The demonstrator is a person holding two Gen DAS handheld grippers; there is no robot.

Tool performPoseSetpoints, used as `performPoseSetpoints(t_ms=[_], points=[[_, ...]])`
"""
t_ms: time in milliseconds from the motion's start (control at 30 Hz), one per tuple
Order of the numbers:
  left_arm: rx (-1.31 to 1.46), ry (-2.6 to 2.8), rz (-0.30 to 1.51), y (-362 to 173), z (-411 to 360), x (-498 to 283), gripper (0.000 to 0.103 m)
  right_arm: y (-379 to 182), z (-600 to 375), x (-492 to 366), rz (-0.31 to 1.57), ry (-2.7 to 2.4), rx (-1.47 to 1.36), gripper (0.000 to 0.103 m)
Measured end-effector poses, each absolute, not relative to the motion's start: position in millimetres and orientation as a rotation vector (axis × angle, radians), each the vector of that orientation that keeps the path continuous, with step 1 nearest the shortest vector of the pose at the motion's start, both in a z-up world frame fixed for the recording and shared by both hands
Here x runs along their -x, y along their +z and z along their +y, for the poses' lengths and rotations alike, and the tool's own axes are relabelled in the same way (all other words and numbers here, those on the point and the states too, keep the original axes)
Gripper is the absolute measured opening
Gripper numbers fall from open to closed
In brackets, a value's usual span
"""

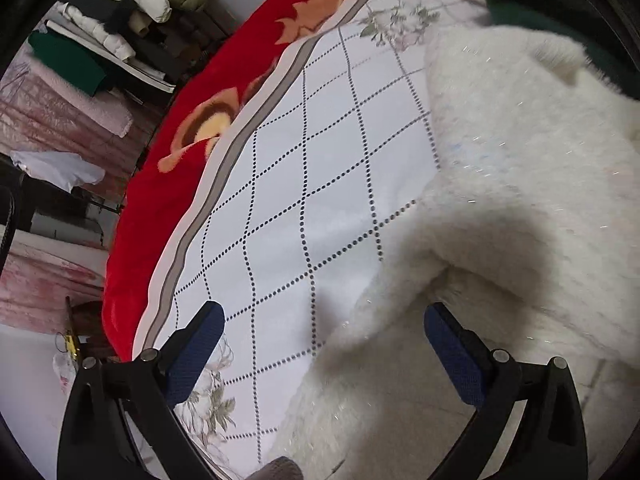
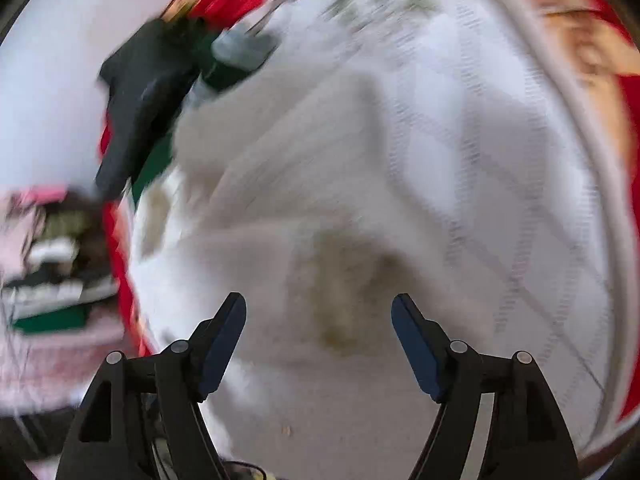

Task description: Fold large clothes

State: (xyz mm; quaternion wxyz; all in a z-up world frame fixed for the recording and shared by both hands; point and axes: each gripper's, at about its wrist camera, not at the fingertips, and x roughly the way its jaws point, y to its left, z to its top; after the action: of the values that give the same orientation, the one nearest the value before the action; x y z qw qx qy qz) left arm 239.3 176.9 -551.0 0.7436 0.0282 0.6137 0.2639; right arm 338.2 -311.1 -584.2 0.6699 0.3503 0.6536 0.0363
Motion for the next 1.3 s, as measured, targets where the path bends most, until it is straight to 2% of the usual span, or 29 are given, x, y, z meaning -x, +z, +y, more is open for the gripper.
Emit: performPoseSetpoints(t_ms=[100, 133, 167, 200, 267, 400, 600, 700, 733, 767, 800, 833, 900, 933, 967, 1133, 1233, 1300], points=[[-0.061, 0.567, 1.333, -549.1, 171.5, -246.7, 0.103, -608.2, -286.7, -357.2, 1.564, 0.134, -0.746, 0.076], [-0.06, 0.561, 1.325, -547.5, 170.0, -250.9, 0.103, -617.1, -278.6, -363.9, 1.58, 0.162, -0.749, 0.056], [-0.058, 0.558, 1.316, -544.9, 168.9, -254.7, 0.103, -621.5, -272.1, -364.3, 1.594, 0.154, -0.696, 0.028], [-0.052, 0.554, 1.304, -540.4, 167.7, -258.1, 0.103, -616.2, -265.5, -370.8, 1.578, 0.165, -0.65, 0.027], [-0.035, 0.544, 1.267, -527.5, 164.2, -264.0, 0.103, -594.2, -254.5, -372.4, 1.508, 0.171, -0.545, 0.008], [-0.003, 0.525, 1.203, -505.7, 160.6, -277.4, 0.103, -521.6, -259.8, -389.4, 1.344, 0.195, -0.419, 0.008], [0.015, 0.527, 1.181, -507.4, 156.2, -301.4, 0.103, -504.3, -277.9, -403.7, 1.266, 0.181, -0.34, 0.008], [-0.039, 0.555, 1.184, -529.6, 154.7, -313.3, 0.103, -532.5, -258.8, -416.8, 1.254, 0.13, -0.203, 0.008], [-0.067, 0.566, 1.208, -544.7, 155.5, -317.5, 0.103, -553.0, -252.9, -422.3, 1.268, 0.111, -0.173, 0.011], [-0.086, 0.567, 1.244, -560.2, 156.9, -321.3, 0.103, -573.7, -252.0, -426.4, 1.334, 0.083, -0.149, 0.021], [-0.09, 0.548, 1.285, -578.4, 159.2, -324.6, 0.103, -596.9, -257.7, -428.6, 1.44, 0.029, -0.148, 0.025], [-0.089, 0.538, 1.294, -583.7, 160.1, -325.4, 0.103, -605.2, -263.8, -425.5, 1.469, 0.011, -0.202, 0.028], [-0.108, 0.529, 1.286, -578.0, 158.8, -326.5, 0.103, -597.3, -277.0, -417.7, 1.457, -0.015, -0.315, 0.032], [-0.121, 0.526, 1.282, -573.3, 157.0, -326.2, 0.103, -590.9, -280.4, -414.4, 1.447, -0.037, -0.325, 0.039], [-0.124, 0.523, 1.273, -565.4, 155.0, -324.2, 0.103, -574.1, -285.4, -406.8, 1.409, -0.085, -0.325, 0.041], [-0.07, 0.478, 1.227, -531.2, 137.1, -312.0, 0.103, -532.1, -276.2, -385.0, 1.282, 0.027, -0.36, 0.041], [-0.113, 0.446, 1.229, -536.4, 116.4, -313.7, 0.103, -571.9, -236.6, -395.0, 1.436, 0.229, -0.298, 0.041], [-0.128, 0.43, 1.262, -552.5, 109.9, -315.5, 0.103, -621.1, -222.9, -399.5, 1.605, 0.164, -0.155, 0.032]])
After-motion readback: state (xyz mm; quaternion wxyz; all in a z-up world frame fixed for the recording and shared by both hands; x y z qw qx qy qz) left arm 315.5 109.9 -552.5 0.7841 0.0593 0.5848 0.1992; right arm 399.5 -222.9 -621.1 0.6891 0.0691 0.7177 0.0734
